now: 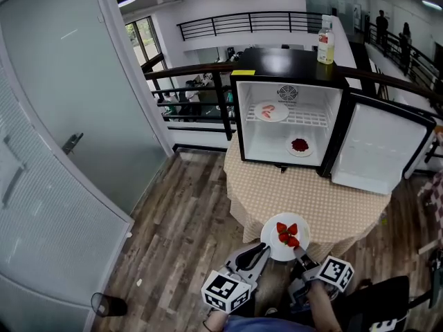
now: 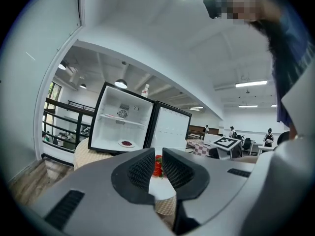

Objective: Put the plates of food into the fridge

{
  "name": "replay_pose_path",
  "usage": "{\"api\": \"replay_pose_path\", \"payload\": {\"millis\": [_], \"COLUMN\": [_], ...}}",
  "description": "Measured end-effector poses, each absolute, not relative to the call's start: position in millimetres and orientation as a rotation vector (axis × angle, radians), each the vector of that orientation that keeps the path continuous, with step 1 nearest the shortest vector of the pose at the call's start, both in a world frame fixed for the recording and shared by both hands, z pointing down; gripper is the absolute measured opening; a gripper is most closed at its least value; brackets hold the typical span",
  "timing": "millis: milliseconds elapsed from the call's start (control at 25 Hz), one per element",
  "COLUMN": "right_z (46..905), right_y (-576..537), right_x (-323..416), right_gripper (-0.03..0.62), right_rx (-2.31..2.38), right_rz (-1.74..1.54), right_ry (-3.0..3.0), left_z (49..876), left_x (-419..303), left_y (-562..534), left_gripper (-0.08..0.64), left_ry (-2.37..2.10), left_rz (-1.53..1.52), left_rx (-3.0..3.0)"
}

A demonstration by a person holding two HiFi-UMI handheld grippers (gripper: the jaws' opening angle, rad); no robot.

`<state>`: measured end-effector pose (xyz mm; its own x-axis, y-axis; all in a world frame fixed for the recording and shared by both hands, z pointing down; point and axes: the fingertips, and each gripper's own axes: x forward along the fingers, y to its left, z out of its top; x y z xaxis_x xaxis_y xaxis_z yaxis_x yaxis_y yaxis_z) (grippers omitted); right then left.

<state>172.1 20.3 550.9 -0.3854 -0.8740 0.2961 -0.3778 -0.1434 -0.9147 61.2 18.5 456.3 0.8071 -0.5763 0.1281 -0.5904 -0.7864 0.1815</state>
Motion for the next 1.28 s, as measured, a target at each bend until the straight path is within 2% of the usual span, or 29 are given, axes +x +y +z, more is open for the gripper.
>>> {"api": "replay_pose_path", "payload": {"millis": [680,1280], "right_z": [553,560], "right_y": [-127,-167], "right_x": [130,127], "right_gripper": [0.023,0.023], "right_rx": [-1.465,-1.578], "right_rz": [-1.525,-1.453], "right_ry": [1.588,1.449], "left_z": [451,455], "left_x": [14,21], "left_y": [-143,-200], "left_gripper": [0.044,0.044], "left_ry": [-0.777,-0.52], "left_rz": [0.097,0.128], "left_rx": [2.816,2.887]}}
